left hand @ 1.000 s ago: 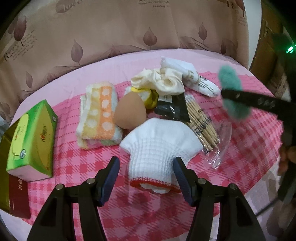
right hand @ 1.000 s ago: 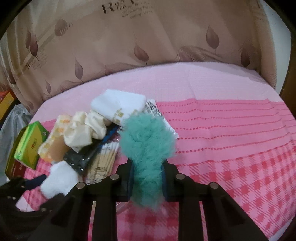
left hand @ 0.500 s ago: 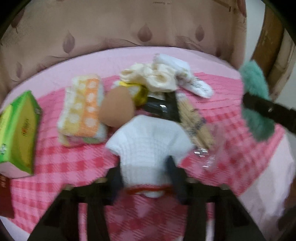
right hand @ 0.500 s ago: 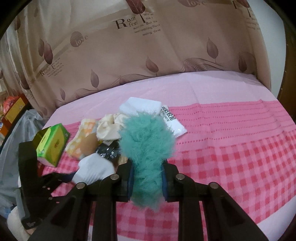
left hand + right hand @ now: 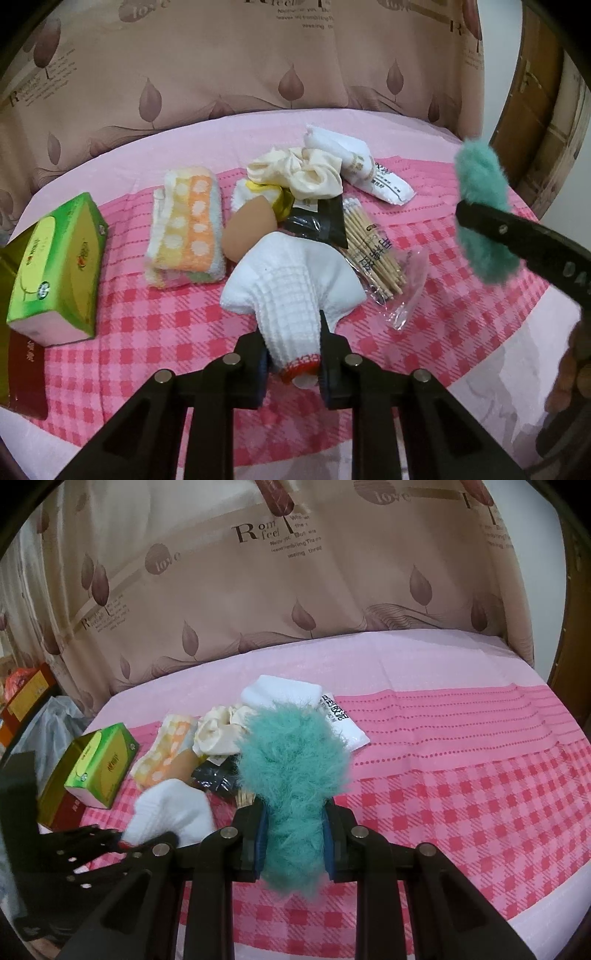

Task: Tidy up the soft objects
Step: 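Grasp the white knit glove with the left tool while the right holds the scrunchie, then carry the glove into the gold tin and open the left tool while right holds scrunchie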

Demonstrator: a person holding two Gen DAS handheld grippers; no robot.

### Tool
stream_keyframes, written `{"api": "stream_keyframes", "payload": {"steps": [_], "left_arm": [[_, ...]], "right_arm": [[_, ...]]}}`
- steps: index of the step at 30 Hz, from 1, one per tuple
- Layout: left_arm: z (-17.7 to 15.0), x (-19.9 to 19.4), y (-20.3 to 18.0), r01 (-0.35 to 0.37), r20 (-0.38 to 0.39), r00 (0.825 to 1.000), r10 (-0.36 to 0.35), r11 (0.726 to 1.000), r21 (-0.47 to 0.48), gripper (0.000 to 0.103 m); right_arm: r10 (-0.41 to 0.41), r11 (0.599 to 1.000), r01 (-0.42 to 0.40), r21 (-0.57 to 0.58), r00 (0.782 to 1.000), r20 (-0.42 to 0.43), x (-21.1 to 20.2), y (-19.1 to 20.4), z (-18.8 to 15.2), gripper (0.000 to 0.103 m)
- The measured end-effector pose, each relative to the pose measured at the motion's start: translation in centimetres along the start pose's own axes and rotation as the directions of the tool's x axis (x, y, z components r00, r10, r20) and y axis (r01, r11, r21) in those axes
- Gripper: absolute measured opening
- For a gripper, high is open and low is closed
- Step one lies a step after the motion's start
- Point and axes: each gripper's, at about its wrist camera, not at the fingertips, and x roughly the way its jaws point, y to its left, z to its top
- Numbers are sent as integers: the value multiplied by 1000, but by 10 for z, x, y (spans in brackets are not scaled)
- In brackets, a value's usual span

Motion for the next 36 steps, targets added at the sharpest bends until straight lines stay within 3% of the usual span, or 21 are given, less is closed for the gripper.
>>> {"api": "stream_keyframes", "payload": {"steps": [13, 21, 26, 36], "left_arm": [[-2, -37, 20, -40, 31, 999, 42, 998, -52, 21], [-5, -54, 53, -109, 42, 993, 114, 989, -102, 21], [-4, -67, 87, -164, 53, 983, 173, 975, -152, 21], [-4, -102, 173, -311, 72, 938, 340, 913, -264, 21]], "right_arm": [[-41, 998, 40, -49, 999, -19, 10, 7, -4, 22], [-51, 997, 49, -59, 998, -27, 14, 7, -4, 22], [-57, 996, 55, -69, 998, -33, 16, 7, -4, 22], [-70, 994, 67, -81, 997, -35, 19, 7, -5, 22]]}}
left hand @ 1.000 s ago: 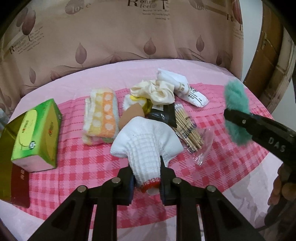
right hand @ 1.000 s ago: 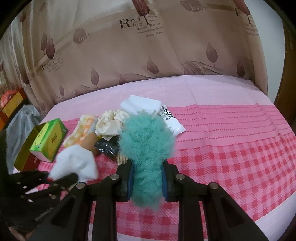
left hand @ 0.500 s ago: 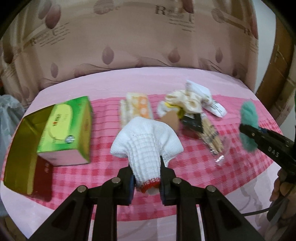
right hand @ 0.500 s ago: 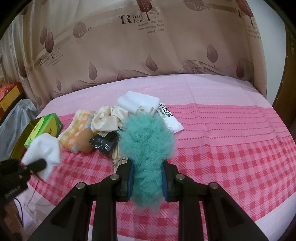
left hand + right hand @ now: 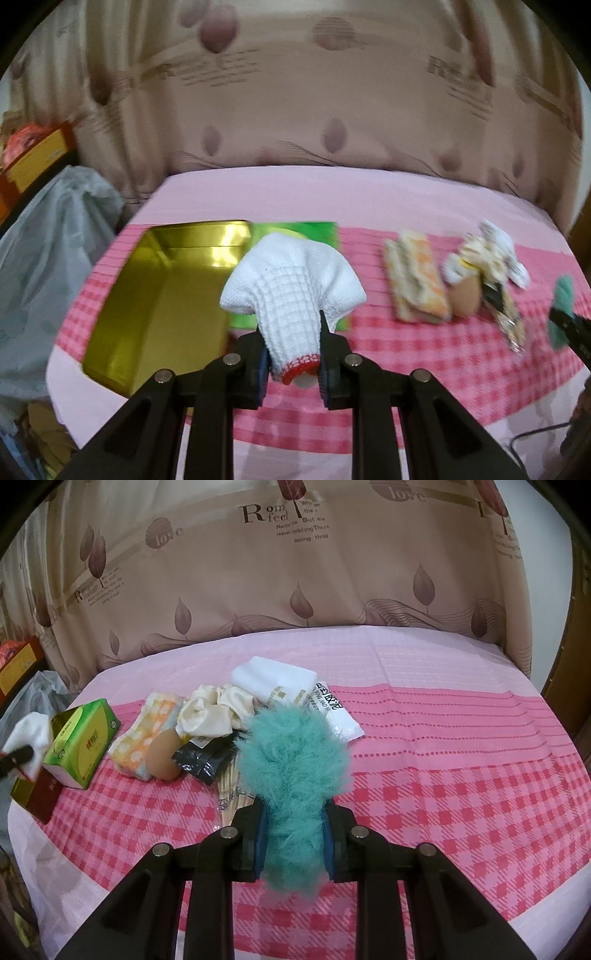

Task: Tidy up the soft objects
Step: 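Carry the glove into the gold tin and open the left tool while right holds scrunchie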

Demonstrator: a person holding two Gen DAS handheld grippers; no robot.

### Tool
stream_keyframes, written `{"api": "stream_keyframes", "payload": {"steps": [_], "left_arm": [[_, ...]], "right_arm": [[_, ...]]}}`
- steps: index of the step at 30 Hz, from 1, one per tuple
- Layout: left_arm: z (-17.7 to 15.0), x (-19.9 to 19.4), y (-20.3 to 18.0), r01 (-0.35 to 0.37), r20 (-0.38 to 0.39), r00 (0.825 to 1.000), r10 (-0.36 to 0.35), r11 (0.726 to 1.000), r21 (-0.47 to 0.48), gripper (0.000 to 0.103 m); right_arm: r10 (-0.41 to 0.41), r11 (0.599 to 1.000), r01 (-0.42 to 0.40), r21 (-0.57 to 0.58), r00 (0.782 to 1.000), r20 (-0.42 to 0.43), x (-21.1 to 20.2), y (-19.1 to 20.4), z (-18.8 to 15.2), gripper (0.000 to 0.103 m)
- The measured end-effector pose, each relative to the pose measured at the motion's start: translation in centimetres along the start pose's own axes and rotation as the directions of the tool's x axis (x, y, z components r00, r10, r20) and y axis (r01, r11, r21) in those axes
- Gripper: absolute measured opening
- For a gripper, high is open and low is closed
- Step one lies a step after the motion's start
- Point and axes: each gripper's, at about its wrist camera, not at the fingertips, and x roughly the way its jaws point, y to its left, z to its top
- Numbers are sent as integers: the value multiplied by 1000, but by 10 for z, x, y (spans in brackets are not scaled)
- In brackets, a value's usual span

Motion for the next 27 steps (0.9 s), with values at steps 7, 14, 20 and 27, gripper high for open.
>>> {"api": "stream_keyframes", "payload": {"steps": [7, 14, 20, 27], "left_arm": [[1, 11, 60, -102, -25, 995, 101, 992, -69, 21], [-9, 32, 91, -168, -77, 984, 162, 982, -82, 21], [-17, 51, 110, -192, -122, 976, 179, 976, -104, 21], [-21, 62, 122, -200, -146, 972, 182, 973, -117, 21]], "right_arm": [[-9, 1000, 9, -12, 1000, -3, 2, 1, 1, 22], [-14, 1000, 14, -19, 1000, -6, 3, 1, 1, 22], [-20, 1000, 20, -24, 1000, -6, 4, 3, 0, 22], [-29, 999, 28, -35, 1000, -12, 7, 4, 0, 22]]}}
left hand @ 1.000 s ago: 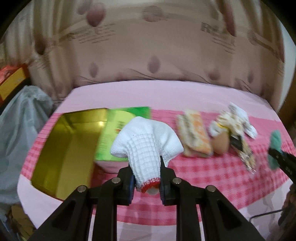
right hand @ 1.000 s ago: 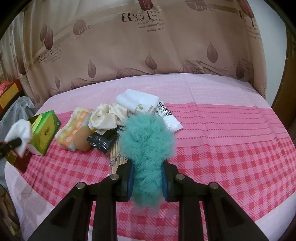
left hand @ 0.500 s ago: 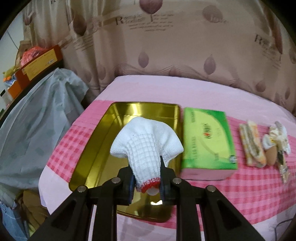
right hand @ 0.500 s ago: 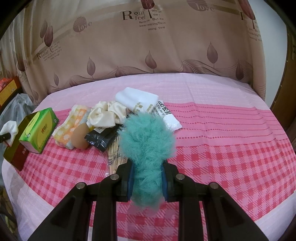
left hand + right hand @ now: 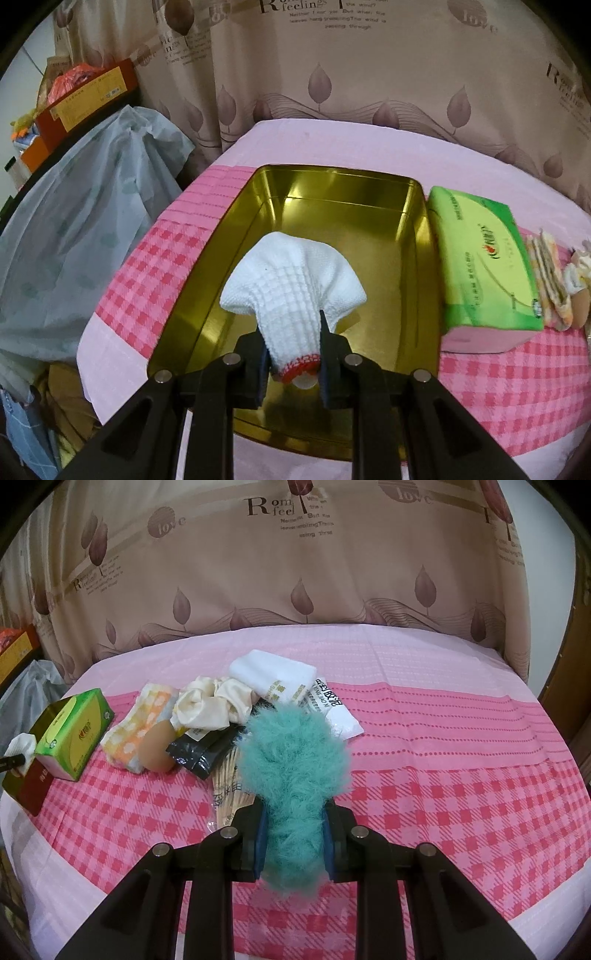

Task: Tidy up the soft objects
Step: 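Carry the glove into the gold tin and open the left tool while right holds scrunchie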

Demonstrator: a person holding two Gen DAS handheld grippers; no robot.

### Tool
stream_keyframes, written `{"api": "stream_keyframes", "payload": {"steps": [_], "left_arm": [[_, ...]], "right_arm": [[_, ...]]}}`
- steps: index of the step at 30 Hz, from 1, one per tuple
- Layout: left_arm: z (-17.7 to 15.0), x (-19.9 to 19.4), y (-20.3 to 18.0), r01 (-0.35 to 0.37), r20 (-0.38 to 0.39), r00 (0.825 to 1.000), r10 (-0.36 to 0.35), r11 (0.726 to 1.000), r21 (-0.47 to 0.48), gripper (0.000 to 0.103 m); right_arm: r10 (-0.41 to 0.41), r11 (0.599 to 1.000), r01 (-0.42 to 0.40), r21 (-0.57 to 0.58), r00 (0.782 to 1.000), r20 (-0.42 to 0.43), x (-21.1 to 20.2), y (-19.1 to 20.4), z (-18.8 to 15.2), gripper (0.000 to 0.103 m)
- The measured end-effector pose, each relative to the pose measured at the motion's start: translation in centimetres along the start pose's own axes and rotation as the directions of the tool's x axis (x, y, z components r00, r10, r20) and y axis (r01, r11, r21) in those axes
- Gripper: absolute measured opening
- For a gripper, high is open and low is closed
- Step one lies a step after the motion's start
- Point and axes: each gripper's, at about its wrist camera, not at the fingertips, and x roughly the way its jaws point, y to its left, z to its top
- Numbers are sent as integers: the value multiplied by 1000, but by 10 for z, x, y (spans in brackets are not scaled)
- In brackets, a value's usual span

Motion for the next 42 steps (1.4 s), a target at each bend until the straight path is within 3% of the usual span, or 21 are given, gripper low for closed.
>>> {"api": "stream_keyframes", "payload": {"steps": [18, 25, 34, 42], "left_arm": [[-4, 11, 0, -32, -37, 999, 32, 1000, 2, 29], [-4, -7, 0, -7, 23, 1000, 7, 1000, -1, 48], [-3, -26, 1, 12, 71, 997, -12, 1000, -3, 49], [0, -45, 20, 47, 124, 992, -36, 996, -81, 51]], "right_arm": [[-7, 1000, 7, -8, 1000, -4, 1, 1, -1, 22], [-10, 1000, 10, -9, 1000, -3, 1, 1, -1, 22], [55, 998, -56, 31, 998, 20, -6, -7, 1, 22], [85, 995, -88, 42, 994, 61, -18, -7, 7, 22]]}}
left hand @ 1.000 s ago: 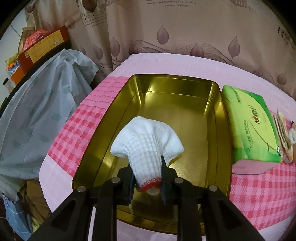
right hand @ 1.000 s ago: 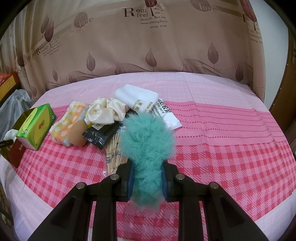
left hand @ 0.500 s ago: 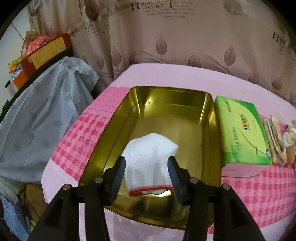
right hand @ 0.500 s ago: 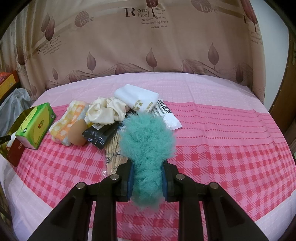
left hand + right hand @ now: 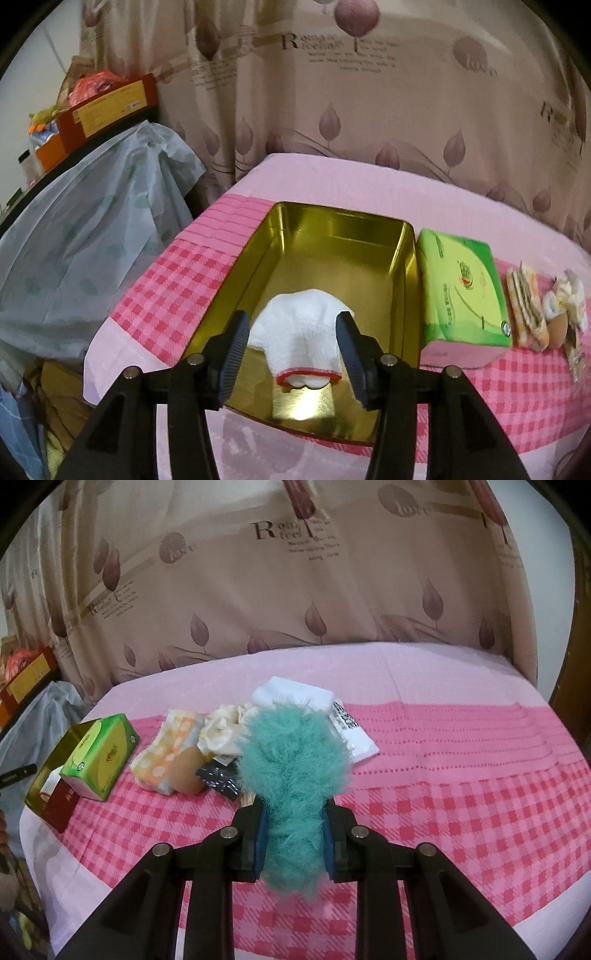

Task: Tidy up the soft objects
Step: 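Carry the glove into the gold tin and open the left tool while right holds scrunchie, then carry the teal scrunchie into the gold tin and open the right tool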

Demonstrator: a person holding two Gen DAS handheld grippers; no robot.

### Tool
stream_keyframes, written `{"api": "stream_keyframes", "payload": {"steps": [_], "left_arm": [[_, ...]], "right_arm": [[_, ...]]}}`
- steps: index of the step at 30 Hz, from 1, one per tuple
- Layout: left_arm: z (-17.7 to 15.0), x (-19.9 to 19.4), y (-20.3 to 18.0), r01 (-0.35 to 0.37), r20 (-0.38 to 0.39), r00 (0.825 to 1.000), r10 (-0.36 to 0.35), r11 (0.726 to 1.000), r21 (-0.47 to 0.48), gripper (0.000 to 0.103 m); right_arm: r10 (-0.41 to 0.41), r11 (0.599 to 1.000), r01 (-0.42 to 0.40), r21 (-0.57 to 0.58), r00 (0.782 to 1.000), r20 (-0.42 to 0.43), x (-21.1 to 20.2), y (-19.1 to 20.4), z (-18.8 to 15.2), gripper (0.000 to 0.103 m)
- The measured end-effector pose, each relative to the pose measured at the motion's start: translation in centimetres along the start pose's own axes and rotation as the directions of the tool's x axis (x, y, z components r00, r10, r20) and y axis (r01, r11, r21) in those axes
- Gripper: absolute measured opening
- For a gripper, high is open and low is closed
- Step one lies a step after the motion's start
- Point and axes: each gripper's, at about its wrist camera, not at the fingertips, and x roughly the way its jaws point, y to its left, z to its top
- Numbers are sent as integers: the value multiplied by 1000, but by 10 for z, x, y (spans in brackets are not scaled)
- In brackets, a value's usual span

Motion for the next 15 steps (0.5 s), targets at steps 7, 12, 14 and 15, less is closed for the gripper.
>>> {"api": "stream_keyframes", "payload": {"steps": [7, 12, 14, 15], "left_arm": [[0, -9, 21, -5, -4, 1000, 5, 998, -69, 52], [-7, -16, 43, -36, -16, 999, 35, 993, -113, 52], [-11, -16, 52, -61, -29, 998, 58, 990, -129, 52], [-13, -16, 56, -81, -40, 996, 76, 987, -137, 52]], "right_arm": [[0, 997, -1, -72, 1000, -10, 0, 34, 1, 22], [56, 985, -59, -164, 998, -26, 4, 82, 7, 22], [92, 973, -98, -207, 995, -37, 7, 107, 9, 22], [113, 968, -120, -222, 993, -43, 9, 118, 10, 22]]}}
